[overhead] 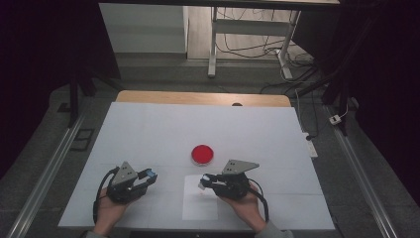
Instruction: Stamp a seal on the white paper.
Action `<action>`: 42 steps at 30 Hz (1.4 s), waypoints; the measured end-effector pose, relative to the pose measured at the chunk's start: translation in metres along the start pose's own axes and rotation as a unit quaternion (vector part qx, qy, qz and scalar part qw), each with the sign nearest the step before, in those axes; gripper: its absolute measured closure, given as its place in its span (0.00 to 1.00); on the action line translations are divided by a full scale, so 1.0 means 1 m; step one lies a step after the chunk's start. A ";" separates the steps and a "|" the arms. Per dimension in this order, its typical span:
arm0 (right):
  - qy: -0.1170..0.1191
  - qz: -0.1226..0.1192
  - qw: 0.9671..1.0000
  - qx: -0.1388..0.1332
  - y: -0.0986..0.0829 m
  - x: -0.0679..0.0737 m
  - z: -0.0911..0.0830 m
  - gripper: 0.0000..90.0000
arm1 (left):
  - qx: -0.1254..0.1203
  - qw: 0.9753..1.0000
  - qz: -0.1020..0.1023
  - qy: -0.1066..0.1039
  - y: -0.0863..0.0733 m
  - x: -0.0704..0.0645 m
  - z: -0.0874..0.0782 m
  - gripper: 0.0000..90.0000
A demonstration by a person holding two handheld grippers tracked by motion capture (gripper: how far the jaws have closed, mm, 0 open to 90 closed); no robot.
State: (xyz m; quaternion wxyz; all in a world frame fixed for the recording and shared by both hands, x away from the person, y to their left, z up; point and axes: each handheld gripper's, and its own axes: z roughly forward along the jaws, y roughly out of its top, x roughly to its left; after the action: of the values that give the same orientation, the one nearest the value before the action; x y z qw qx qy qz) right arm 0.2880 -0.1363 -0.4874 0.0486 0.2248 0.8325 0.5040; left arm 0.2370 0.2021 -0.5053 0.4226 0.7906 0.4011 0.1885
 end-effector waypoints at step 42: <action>-0.036 0.038 0.994 -0.098 0.017 -0.015 -0.041 0.84 | 0.005 1.000 0.017 -0.019 0.004 -0.013 0.007 0.72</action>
State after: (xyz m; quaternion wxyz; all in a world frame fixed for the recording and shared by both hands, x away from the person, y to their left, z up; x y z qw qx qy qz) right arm 0.2947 -0.1693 -0.4549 0.0809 0.2681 0.7675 0.5766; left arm 0.2359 0.1872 -0.5053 0.4229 0.8029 0.3802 0.1785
